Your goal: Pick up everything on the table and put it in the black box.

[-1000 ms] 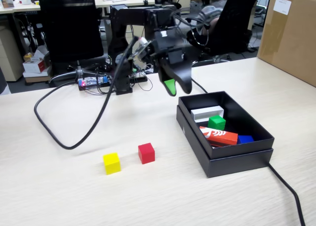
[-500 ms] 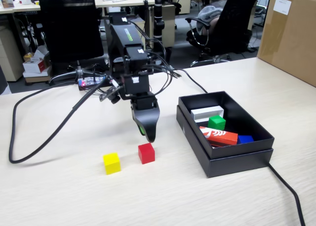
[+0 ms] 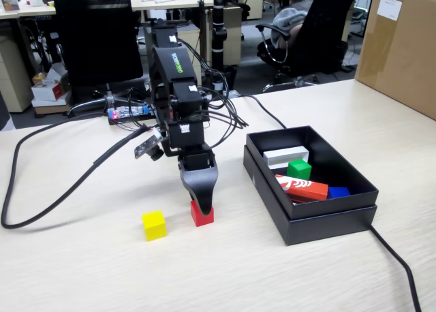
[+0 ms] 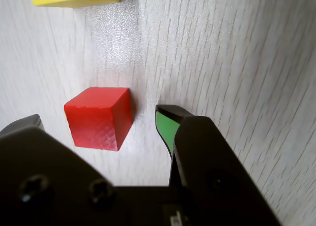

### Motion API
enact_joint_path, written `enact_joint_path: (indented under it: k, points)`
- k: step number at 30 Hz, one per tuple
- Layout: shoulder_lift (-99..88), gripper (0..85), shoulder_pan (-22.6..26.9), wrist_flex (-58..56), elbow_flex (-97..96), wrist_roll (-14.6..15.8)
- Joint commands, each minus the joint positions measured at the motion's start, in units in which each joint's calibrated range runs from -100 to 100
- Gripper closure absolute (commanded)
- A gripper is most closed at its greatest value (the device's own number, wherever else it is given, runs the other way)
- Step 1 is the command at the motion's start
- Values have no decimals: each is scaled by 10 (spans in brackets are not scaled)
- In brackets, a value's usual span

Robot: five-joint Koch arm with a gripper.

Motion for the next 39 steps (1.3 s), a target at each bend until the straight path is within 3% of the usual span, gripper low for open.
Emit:
enact_joint_path:
  k: [1,5,16,27,30,31,39]
  points:
    - [1,400,0,18,50,-4]
    - [19,446,0,18,63,-10]
    - [24,810,3,18,77,-12]
    - [-200,811,15,-45,34,-8]
    - [-311,810,43,-46,-2,-2]
    - [-391,810,95,-47,-21,15]
    - [-366,810,187,-47,51,51]
